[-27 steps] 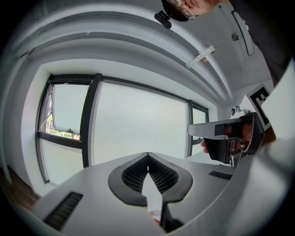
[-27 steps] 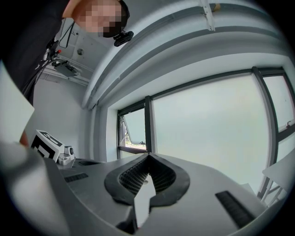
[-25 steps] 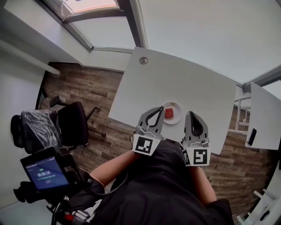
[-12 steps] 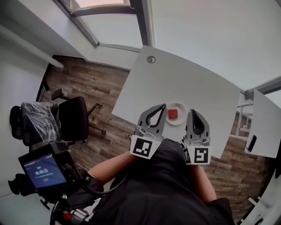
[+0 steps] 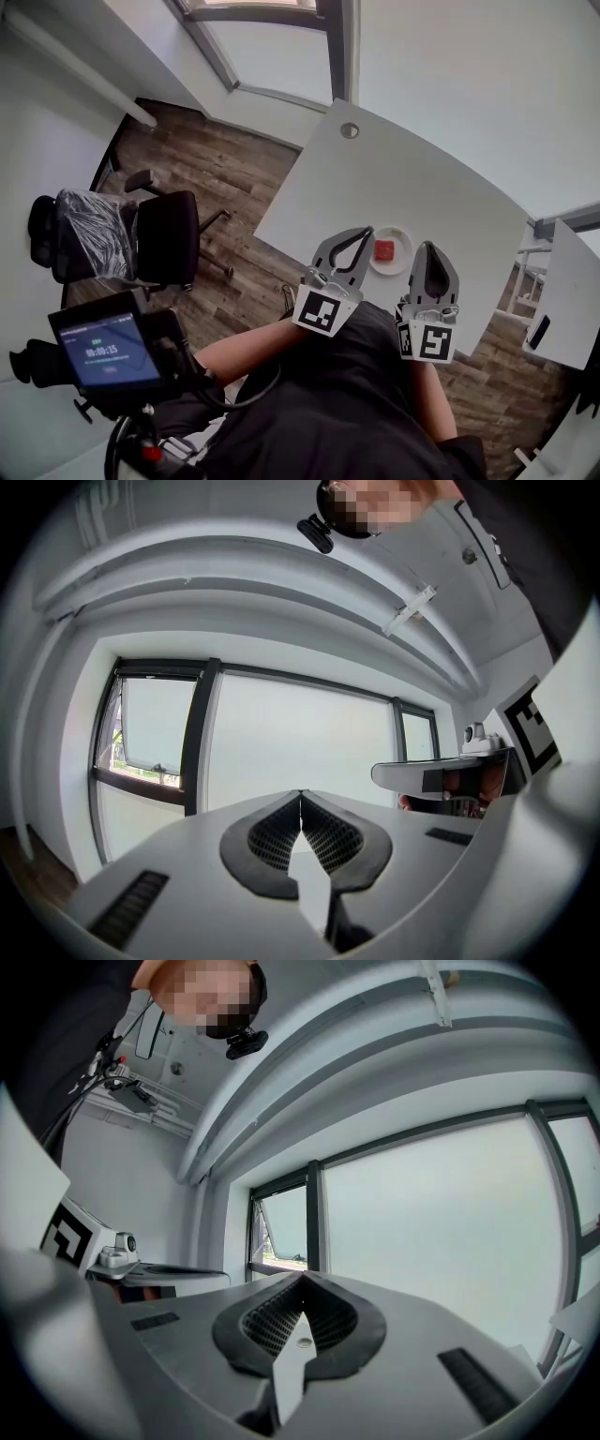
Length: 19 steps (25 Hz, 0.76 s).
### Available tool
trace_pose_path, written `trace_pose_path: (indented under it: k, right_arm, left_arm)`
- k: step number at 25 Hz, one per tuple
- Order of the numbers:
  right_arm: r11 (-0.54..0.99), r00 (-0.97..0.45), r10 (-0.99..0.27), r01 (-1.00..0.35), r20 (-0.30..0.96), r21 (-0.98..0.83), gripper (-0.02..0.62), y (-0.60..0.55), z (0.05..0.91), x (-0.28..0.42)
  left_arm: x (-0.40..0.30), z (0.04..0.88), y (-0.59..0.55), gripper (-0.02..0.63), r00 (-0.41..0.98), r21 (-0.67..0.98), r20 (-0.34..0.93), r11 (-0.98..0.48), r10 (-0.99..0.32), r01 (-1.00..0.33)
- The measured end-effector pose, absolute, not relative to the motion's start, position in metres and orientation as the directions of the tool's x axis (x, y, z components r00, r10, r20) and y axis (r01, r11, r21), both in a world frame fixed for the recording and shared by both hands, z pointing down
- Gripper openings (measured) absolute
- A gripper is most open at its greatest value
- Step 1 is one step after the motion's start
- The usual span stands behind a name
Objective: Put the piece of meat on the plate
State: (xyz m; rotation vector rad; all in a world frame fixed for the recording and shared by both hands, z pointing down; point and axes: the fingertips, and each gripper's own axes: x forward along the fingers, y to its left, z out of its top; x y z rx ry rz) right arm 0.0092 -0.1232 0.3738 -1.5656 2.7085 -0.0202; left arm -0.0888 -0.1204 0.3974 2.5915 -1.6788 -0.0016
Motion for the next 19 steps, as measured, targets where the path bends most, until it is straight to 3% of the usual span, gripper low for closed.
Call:
trace_pose_path:
  k: [19]
  right_arm:
    - [0.507, -0.507, -0.861, -0.862, 0.027, -0.028, 0.005, -0.114, 0.383, 0.012]
  left_arm:
    - [-0.083, 0.404, -0.114, 0.006, 0.411, 0.085, 0.071, -0.406, -0.909, -0.91]
